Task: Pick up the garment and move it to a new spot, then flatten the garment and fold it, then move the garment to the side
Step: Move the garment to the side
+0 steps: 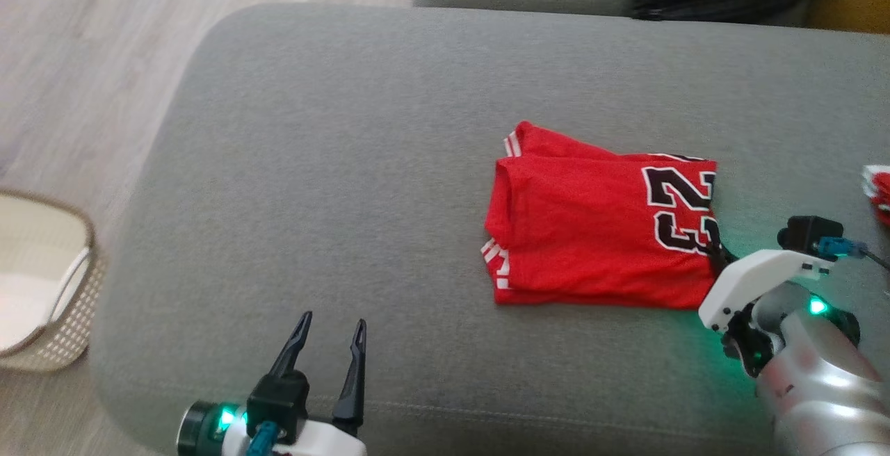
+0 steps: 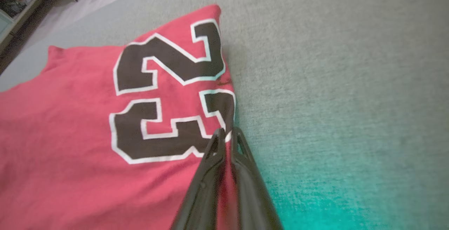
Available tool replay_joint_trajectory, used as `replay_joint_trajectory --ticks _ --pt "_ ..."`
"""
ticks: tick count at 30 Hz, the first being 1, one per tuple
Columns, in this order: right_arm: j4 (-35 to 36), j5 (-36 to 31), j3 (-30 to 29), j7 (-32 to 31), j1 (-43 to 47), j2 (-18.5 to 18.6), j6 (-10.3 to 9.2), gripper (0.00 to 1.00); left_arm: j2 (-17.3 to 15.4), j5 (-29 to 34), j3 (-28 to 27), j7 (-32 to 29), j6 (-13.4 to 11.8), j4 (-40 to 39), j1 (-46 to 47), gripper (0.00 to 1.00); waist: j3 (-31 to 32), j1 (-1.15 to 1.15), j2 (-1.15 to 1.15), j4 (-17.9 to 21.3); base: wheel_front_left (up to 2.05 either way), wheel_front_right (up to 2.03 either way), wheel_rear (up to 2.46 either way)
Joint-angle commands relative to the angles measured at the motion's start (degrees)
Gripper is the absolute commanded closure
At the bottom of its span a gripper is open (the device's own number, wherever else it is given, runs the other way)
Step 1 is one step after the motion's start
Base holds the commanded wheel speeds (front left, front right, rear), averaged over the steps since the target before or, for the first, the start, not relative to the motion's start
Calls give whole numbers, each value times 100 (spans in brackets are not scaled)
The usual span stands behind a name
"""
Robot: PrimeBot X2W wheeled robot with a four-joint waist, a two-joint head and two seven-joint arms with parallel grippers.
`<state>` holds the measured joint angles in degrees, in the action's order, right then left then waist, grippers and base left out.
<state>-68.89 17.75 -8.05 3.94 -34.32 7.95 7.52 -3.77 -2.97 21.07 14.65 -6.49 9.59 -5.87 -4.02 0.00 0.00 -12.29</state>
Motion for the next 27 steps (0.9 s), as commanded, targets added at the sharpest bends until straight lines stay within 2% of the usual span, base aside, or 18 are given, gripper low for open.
replay_joint_trajectory --ticks 1,6,12,15,17,21,26,27 --pt "173 59 216 224 -62 42 -3 100 32 67 -221 35 7 -187 190 0 51 0 0 209 0 0 0" --pt "536 -9 580 577 -305 220 -3 100 34 78 -233 35 31 -237 168 0 7 0 0 725 0 0 0" --pt "947 -184 840 574 -757 703 -3 100 24 85 -197 35 170 -198 306 0 -87 0 0 1307 0 0 0" --pt "1039 -343 782 535 -917 907 -3 100 23 81 -201 35 204 -168 378 0 -146 0 0 1449 0 0 0" --pt "1157 -596 529 452 -1142 1141 -3 100 29 92 -196 35 215 -184 476 0 -231 0 0 1608 0 0 0" --pt "1305 -909 9 353 -1331 1373 -3 100 42 92 -168 35 199 -207 536 0 -300 0 0 1700 0 0 0" --pt "1483 -1292 -592 193 -1384 1437 -3 100 53 85 -133 35 189 -242 570 0 -367 0 0 1736 0 0 0" --pt "1511 -1387 -735 160 -1366 1432 -3 95 55 87 -122 35 191 -248 578 0 -377 0 0 1731 0 0 0"
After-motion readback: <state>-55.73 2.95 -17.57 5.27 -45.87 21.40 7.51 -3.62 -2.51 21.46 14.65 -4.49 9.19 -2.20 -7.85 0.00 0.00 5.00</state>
